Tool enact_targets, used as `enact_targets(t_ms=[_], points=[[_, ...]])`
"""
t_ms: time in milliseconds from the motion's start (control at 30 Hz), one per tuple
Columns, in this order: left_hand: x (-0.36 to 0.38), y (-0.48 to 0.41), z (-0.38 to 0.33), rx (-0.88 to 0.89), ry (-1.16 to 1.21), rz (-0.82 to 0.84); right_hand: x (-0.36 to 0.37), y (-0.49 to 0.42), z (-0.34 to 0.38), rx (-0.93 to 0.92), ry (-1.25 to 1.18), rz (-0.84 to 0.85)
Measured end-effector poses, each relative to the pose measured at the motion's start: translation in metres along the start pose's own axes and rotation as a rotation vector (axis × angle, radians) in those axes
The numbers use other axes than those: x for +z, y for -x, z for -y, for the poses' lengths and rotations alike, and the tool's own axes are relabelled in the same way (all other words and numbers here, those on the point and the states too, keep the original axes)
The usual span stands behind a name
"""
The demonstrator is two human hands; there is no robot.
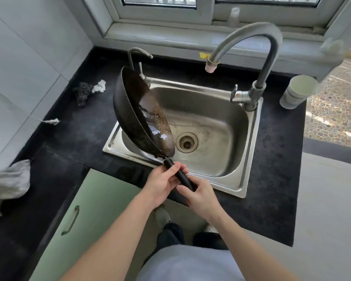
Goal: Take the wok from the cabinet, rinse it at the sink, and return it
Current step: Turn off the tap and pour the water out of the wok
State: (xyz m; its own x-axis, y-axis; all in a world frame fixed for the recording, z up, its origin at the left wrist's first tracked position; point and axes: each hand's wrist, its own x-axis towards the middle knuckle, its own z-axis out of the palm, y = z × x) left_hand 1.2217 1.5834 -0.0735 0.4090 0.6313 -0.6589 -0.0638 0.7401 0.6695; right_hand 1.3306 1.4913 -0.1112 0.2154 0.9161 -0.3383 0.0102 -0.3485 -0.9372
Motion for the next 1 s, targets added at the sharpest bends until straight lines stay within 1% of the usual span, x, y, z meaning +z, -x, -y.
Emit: enact_targets(t_ms=[167, 300, 600, 800, 1000], points=[[0.003, 0.0, 0.011, 0.027, -0.074, -0.102, -0.004, 0.005, 0.0, 0.073, -0.144, 0.071], [0.006, 0.001, 0.013, 0.03, -0.098, -0.123, -0.006, 0.008, 0.004, 0.103, -0.196, 0.078], [0.004, 0.005, 0.012, 0.016, -0.146, -0.128, -0.005, 0.012, 0.005, 0.133, -0.191, 0.078], [0.001, 0.006, 0.012, 0.022, -0.198, -0.146, 0.0, 0.017, 0.012, 0.168, -0.23, 0.099], [-0.002, 0.005, 0.012, 0.032, -0.25, -0.143, 0.003, 0.02, 0.013, 0.162, -0.229, 0.092]])
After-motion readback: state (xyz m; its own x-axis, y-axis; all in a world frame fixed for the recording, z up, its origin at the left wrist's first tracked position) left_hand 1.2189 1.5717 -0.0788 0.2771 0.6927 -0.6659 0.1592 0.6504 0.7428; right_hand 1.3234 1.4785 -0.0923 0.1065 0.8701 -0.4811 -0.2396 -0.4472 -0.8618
